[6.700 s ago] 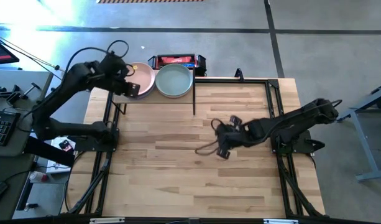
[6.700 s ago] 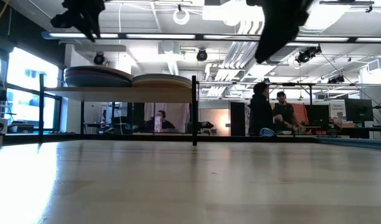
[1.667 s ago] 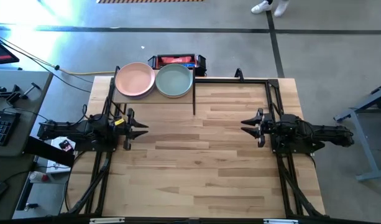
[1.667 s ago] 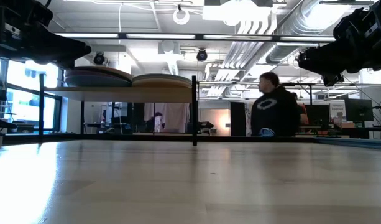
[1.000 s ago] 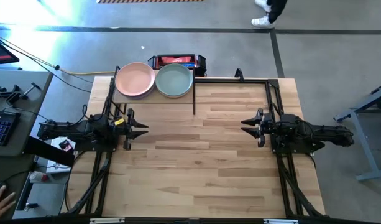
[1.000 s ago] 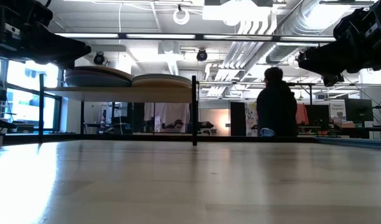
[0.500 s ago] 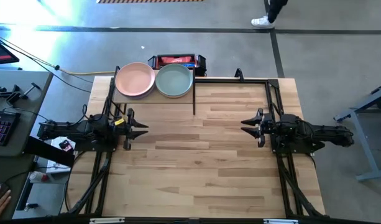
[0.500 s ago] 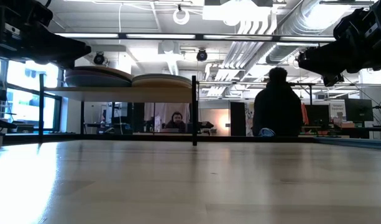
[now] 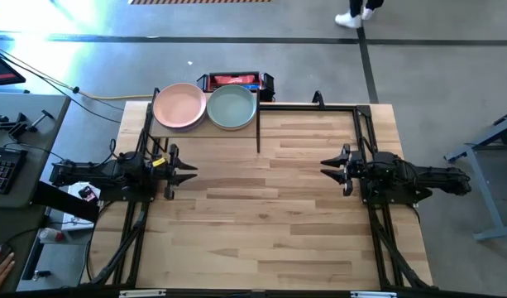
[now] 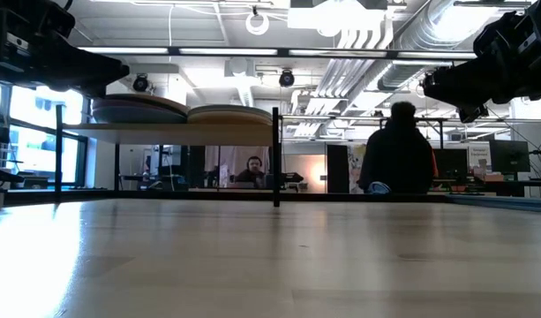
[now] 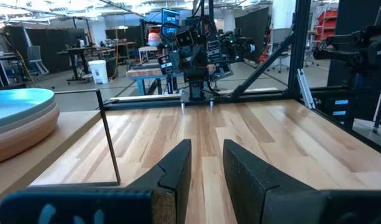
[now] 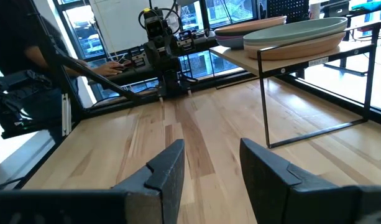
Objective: Place and stack plates onto a shelf
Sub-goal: Return to Home Position
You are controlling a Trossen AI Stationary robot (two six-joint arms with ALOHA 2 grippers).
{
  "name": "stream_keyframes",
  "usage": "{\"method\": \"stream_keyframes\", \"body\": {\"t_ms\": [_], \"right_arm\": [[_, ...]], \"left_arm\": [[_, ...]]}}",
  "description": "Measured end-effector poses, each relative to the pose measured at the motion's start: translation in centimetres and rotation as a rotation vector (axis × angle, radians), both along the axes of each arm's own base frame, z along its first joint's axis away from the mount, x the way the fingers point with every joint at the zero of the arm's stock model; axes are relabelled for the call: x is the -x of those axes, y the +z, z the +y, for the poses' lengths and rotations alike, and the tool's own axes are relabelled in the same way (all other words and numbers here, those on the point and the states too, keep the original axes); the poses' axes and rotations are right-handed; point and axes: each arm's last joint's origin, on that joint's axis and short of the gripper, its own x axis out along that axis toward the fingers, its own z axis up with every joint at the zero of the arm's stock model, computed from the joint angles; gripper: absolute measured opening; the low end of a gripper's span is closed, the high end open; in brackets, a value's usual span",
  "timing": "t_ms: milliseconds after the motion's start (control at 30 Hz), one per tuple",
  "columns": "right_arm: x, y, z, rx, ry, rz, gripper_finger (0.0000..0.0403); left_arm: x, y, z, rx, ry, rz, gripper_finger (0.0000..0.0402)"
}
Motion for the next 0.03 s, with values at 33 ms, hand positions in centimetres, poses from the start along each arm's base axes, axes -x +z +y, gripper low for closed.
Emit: {"method": "stream_keyframes", "body": {"t_ms": [33], "right_arm": [[0.00, 0.01, 0.00, 0.000, 0.000, 0.000, 0.0140]], "left_arm": [[0.00, 0.00, 0.00, 0.000, 0.000, 0.000, 0.0083]]}}
